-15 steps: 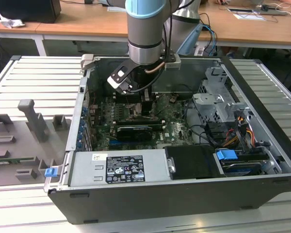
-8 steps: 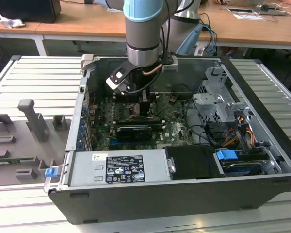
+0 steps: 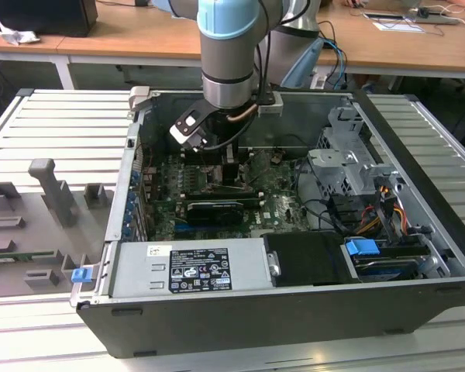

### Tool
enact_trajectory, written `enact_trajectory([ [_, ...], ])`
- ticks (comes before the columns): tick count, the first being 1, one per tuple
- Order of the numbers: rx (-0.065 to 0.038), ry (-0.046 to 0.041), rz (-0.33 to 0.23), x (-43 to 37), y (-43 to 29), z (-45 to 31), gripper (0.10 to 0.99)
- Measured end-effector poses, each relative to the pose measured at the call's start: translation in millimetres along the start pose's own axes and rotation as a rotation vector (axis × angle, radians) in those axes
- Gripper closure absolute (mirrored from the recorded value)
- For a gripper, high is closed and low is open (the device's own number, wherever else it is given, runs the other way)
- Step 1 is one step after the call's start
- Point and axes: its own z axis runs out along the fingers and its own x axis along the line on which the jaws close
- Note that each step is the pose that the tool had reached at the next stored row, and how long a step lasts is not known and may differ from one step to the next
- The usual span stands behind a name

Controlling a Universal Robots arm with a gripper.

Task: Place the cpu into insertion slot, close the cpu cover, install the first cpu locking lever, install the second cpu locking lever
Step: 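Place the cpu into insertion slot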

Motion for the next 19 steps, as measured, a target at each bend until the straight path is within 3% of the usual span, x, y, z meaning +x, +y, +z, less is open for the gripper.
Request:
enact_trajectory([
  [8, 0.000, -0.0006, 0.007, 2.0, -0.6, 9.1, 0.549],
  [13, 0.000, -0.0015, 0.007, 2.0, -0.7, 9.7, 0.537],
  [14, 0.000, -0.0015, 0.007, 2.0, -0.7, 9.7, 0.475],
  [19, 0.000, -0.0013, 0.007, 2.0, -0.6, 8.3, 0.475],
])
